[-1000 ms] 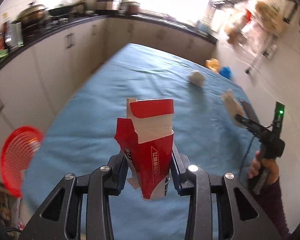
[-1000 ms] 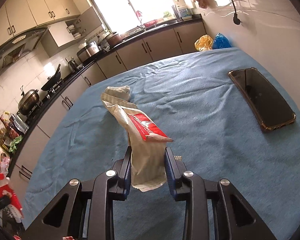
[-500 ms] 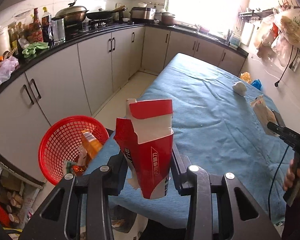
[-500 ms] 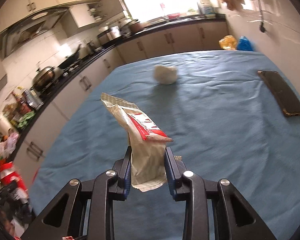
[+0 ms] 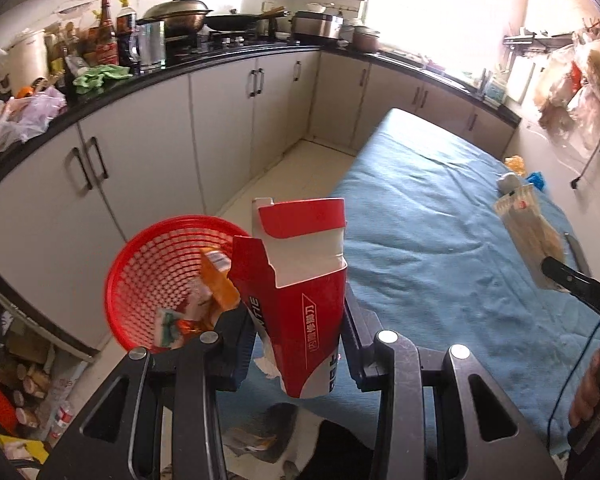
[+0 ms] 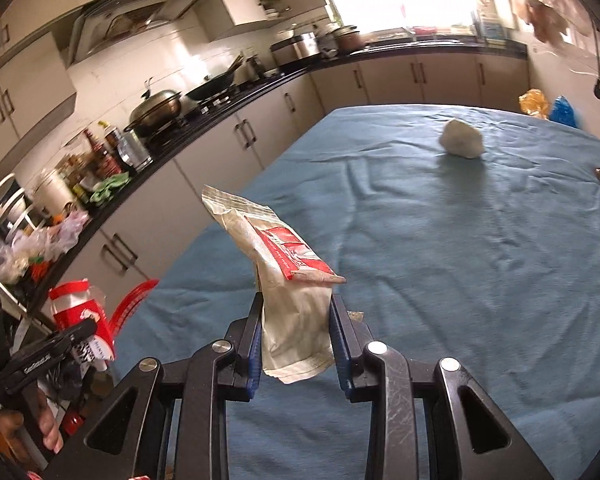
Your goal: Collect trash
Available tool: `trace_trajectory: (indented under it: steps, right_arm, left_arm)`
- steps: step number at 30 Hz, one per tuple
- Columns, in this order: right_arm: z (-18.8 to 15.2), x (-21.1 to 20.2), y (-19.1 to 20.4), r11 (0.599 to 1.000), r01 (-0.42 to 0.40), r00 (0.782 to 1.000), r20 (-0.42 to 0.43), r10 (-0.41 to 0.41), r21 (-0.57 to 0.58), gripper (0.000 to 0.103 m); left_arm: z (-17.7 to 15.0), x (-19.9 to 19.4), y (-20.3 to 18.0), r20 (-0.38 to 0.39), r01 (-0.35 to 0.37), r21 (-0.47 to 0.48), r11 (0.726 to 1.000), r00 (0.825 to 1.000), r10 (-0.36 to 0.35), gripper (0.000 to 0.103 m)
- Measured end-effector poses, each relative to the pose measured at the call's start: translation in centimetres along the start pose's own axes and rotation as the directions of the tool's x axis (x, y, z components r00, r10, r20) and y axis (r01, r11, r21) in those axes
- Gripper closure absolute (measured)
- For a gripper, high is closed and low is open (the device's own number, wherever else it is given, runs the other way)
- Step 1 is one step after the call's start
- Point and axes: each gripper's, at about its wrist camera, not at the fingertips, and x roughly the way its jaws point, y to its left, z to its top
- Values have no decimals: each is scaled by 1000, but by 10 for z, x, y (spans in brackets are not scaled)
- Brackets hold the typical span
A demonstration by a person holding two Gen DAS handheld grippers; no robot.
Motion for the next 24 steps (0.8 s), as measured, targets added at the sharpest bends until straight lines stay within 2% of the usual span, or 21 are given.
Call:
trace_trajectory:
  steps: [8, 24]
  right_arm:
    - [-7, 1, 20, 999, -16, 1000, -17, 15, -32, 71]
    - [-15, 2, 38, 997, -53, 998, -31, 51, -63, 71]
  left_arm:
    - [-2, 0, 8, 14, -49, 2, 999, 999, 49, 66]
    - [-5, -4, 18, 22, -76, -11, 997, 997, 77, 66]
